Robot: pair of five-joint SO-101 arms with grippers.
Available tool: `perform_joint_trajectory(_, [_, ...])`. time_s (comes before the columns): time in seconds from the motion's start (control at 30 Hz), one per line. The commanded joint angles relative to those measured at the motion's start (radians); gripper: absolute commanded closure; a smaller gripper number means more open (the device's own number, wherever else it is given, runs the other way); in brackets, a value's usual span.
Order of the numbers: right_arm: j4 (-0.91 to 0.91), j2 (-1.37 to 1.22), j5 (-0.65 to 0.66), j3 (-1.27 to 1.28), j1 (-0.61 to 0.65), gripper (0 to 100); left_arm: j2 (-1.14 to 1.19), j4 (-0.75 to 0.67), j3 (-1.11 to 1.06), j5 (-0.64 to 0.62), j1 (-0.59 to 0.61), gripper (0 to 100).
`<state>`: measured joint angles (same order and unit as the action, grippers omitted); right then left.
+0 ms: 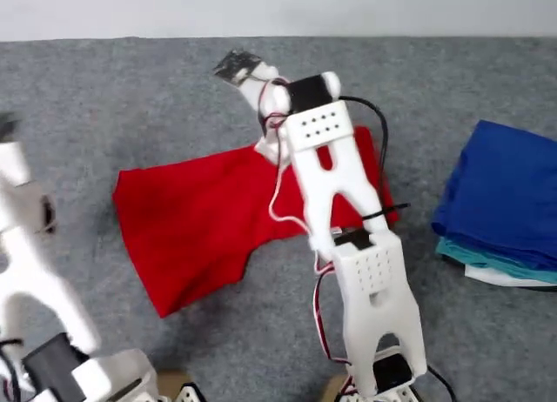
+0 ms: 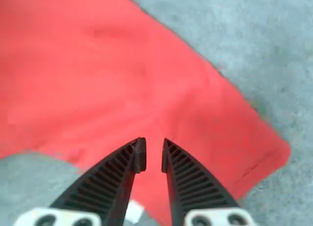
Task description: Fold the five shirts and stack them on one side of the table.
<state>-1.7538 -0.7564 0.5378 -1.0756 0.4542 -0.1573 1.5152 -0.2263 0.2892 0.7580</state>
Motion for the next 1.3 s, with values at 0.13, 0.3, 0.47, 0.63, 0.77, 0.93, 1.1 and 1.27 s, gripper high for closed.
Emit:
perform_joint_trajectory(0.13, [-0.042,0.364,-0.012,0.417,0.211,91.9,-0.011,-0.091,-0.024,0.193,0.279,99])
perform_joint_trajectory(0.3, [-0.039,0.455,-0.012,0.594,0.381,76.8,0.135,-0.132,-0.016,0.244,0.358,99])
perform_joint_trajectory(0.47, [0.018,0.395,-0.011,0.644,0.498,72.8,0.238,-0.132,0.024,0.244,0.385,99])
perform_joint_trajectory(0.63, [0.042,0.295,-0.017,0.651,0.570,72.8,0.290,-0.132,0.056,0.244,0.388,99])
perform_joint_trajectory(0.77, [0.070,0.239,-0.021,0.651,0.598,72.8,0.296,-0.132,0.065,0.244,0.388,99])
perform_joint_trajectory(0.93, [0.168,0.182,-0.021,0.649,0.587,72.9,0.296,-0.132,0.062,0.242,0.388,99])
perform_joint_trajectory(1.1, [0.249,0.163,-0.018,0.626,0.533,83.5,0.296,-0.132,0.062,0.242,0.388,99])
perform_joint_trajectory(1.27, [0.259,0.159,-0.014,0.603,0.496,90.5,0.298,-0.132,0.059,0.242,0.388,99])
